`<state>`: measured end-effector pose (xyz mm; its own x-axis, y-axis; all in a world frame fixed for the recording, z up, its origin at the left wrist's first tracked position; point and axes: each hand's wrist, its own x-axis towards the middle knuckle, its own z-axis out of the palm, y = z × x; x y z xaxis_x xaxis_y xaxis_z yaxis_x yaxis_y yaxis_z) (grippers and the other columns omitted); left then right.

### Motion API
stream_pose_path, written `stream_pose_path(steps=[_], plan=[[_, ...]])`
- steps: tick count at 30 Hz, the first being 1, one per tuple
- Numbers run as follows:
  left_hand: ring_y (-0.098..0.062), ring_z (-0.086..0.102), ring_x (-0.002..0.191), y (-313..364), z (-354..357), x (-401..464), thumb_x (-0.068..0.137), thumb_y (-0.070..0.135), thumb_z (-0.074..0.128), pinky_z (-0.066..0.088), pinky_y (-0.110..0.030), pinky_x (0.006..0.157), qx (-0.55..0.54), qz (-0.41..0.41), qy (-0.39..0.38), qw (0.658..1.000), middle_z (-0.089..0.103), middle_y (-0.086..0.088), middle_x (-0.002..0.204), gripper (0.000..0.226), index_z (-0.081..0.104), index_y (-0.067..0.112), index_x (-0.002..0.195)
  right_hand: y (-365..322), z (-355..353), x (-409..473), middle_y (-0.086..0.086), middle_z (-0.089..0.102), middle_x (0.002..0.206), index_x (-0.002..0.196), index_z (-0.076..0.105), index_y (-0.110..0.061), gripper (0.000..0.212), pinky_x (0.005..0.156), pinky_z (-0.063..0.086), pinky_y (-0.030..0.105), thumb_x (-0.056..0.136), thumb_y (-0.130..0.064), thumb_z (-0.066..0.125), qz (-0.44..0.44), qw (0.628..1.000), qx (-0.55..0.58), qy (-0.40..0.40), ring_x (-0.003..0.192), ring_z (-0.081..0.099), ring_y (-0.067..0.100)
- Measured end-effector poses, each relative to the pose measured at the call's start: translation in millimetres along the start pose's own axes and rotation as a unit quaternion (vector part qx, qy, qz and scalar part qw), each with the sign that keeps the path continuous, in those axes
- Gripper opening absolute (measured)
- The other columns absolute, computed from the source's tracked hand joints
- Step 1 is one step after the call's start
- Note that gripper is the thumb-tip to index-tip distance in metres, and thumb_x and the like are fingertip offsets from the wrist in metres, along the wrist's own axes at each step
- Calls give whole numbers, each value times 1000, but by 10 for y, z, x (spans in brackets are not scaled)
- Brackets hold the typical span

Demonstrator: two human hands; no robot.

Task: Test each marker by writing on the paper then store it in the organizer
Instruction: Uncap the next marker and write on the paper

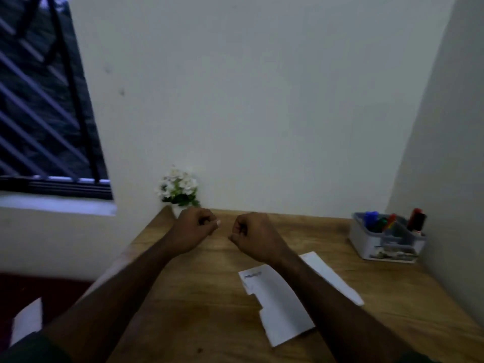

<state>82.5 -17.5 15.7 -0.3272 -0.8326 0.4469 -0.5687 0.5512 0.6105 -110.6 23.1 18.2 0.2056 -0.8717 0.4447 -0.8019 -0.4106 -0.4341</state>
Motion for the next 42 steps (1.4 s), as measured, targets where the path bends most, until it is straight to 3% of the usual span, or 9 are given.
stream_pose_path(steps=[4, 8, 13, 17, 21, 24, 32, 38, 42], plan=[[-11, 64, 60, -479, -391, -410, 86, 20, 71, 50, -29, 63, 23, -63, 46, 997, 68, 1, 61, 26, 70, 14, 61, -362, 510, 80, -10, 59, 65, 72, 67, -15, 15, 52, 33, 13, 80, -25, 74, -26, 998, 34, -51, 57, 50, 0], [-7, 65, 63, -848, -674, -722, 86, 14, 70, 51, -28, 65, 39, -110, 68, 991, 69, 6, 62, 26, 70, 21, 61, -693, 888, 145, -2, 69, 80, 77, 68, -14, 10, 65, 49, 26, 84, -20, 66, -30, 992, 64, -106, 74, 63, 13], [-11, 65, 65, -1031, -773, -964, 88, 17, 67, 51, -28, 65, 38, -148, 66, 986, 70, 3, 67, 18, 72, 22, 71, -1014, 1171, 111, 3, 70, 98, 96, 72, -15, 14, 72, 40, 24, 91, -23, 60, -36, 984, 78, -154, 86, 61, 16], [-5, 66, 70, -1064, -711, -1000, 89, 16, 66, 54, -28, 69, 29, -145, 48, 988, 72, 6, 74, 14, 74, 21, 79, -1114, 1258, 87, 7, 69, 93, 90, 68, -13, 14, 75, 53, 32, 85, -26, 63, -14, 989, 37, -146, 87, 62, 22], [-6, 66, 72, -1010, -624, -922, 87, 15, 67, 54, -29, 68, 33, -117, 53, 991, 72, 5, 75, 13, 75, 18, 78, -1153, 1187, 153, 3, 55, 89, 92, 56, -14, 19, 58, 40, 25, 81, -23, 69, 0, 983, -35, -179, 84, 52, 18], [-6, 65, 74, -982, -567, -832, 87, 16, 67, 53, -32, 71, 48, -103, 50, 992, 72, 4, 77, 11, 75, 16, 79, -1145, 1149, 183, 10, 52, 104, 108, 53, -9, 30, 74, 44, 30, 84, -20, 67, 48, 980, -56, -184, 97, 55, 23], [-7, 61, 72, -698, -326, -557, 87, 22, 71, 48, -18, 66, -35, -32, 100, 994, 67, 1, 78, 14, 72, 23, 101, -691, 785, 139, 10, 64, 107, 112, 61, -11, 25, 69, 45, 30, 94, -24, 50, 59, 991, -23, -117, 91, 61, 24], [-1, 62, 66, -191, 258, -270, 86, 12, 72, 49, -18, 63, -128, 18, 22, 991, 72, 9, 77, 9, 75, 19, 91, 22, 314, -185, 5, 64, 89, 100, 63, -14, 35, 67, 43, 31, 102, -43, 43, -4, 991, -108, -79, 78, 60, 21], [-3, 62, 70, 53, 735, -106, 83, 12, 74, 48, -20, 64, -151, 36, -21, 988, 71, 5, 77, 6, 75, 14, 89, 491, 27, -403, 5, 67, 100, 107, 60, -17, 30, 69, 44, 35, 104, -38, 39, 3, 982, -176, -74, 87, 62, 24]])
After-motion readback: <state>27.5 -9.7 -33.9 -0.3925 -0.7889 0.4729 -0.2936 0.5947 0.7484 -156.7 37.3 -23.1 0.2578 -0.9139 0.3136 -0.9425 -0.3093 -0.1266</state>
